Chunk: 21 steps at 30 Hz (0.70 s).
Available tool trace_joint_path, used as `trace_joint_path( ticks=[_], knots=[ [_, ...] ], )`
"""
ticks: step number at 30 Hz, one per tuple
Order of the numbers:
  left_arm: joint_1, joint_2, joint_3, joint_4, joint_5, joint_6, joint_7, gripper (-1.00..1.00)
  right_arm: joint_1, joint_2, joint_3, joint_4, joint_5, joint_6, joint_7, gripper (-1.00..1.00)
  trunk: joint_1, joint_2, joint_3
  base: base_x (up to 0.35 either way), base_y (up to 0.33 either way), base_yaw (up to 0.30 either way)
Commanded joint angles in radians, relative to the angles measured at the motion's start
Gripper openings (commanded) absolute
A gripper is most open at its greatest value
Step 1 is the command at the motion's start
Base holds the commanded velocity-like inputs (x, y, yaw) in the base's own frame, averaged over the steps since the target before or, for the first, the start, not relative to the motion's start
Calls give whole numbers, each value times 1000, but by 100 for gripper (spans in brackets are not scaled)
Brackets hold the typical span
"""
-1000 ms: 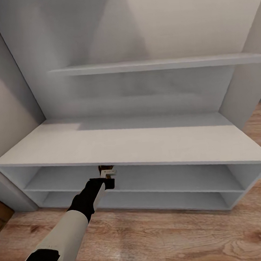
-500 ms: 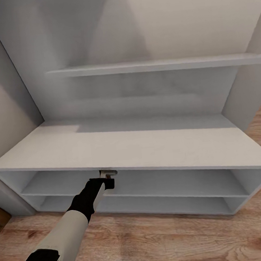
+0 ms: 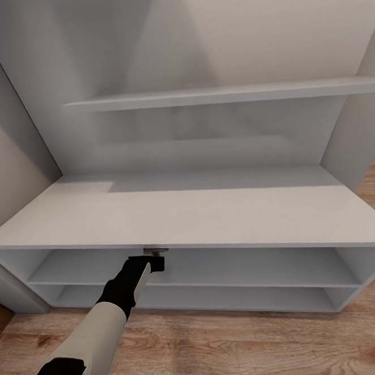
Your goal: Pick up the two gym shoes and the two sandals from the corridor floor and place them onto the hallstand (shoe rack) in the corridor, making sure they are on the rack and not on the floor. Arrange them so the two gym shoes are next to each other and the two sandals are next to each other.
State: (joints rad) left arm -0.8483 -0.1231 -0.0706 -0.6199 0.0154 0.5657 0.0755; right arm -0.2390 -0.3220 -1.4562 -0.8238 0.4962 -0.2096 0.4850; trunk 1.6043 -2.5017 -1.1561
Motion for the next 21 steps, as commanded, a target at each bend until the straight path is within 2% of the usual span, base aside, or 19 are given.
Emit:
trace_joint_path(
  ticks=[1, 13, 21],
  knots=[
    [-1, 1, -4, -1, -2, 7, 2, 100, -2, 0, -6, 0, 7, -5, 6, -100, 0, 0, -1, 3, 0, 0],
    [-2, 5, -9, -1, -2, 8, 3, 100, -2, 0, -6, 0, 7, -5, 6, -100, 0, 0, -1, -2, 0, 0],
    [-1, 6, -9, -1, -2, 5, 3, 100, -2, 0, -6, 0, 7, -5, 6, -100, 0, 0, -1, -252, 79, 0]
  ],
)
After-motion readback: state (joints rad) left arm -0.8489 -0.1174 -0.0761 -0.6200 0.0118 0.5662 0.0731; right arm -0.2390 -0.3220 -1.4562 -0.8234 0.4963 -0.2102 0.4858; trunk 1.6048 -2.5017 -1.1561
